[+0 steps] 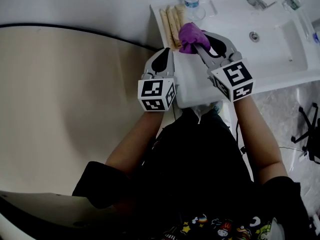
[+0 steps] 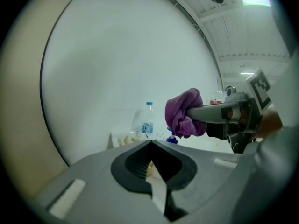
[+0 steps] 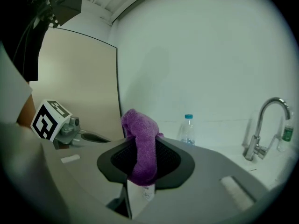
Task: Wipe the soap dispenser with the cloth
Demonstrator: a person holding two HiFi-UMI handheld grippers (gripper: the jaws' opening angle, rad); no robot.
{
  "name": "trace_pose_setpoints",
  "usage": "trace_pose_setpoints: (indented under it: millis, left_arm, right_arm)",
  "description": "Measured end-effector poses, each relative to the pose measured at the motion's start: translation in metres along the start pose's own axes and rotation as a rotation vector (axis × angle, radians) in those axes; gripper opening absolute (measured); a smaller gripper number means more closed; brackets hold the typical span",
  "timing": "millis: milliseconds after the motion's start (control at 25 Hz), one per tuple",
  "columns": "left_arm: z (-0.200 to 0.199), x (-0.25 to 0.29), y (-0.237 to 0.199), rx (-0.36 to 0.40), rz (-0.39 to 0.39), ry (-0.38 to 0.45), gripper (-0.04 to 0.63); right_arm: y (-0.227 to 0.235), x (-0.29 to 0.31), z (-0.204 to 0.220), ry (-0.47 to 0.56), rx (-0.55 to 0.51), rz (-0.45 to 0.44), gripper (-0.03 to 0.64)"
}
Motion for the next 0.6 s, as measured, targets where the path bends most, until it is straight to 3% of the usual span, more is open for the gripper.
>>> trace_pose_setpoints:
  millis: [120, 360, 600]
  left_arm:
    - [-0.002, 0.002, -0.001, 0.001, 0.02, 0.012, 0.0]
    - [-0.004, -0.005, -0.015, -0.002, 0.025, 0.03, 0.0]
    - [0.001, -0.018, -0.029, 0.002, 0.02, 0.023, 0.0]
  right_arm:
    - [0.006, -0.009, -0.02, 0.043, -0.001, 0.044, 0.115]
    - [-0.016, -0.004, -0.051, 0.124, -0.006, 0.048, 0.115]
    - [-0.038, 0.013, -0.015, 0.046, 0.039, 0.039, 0.115]
Point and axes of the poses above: the fingertips, and each gripper's own axes: x forward along the fingers, y to its right, z out of its underside, the point moved 9 cm from there along -x, backward along the fingers, and after that the axes turned 12 degrees about z, right-handed, at the moved point
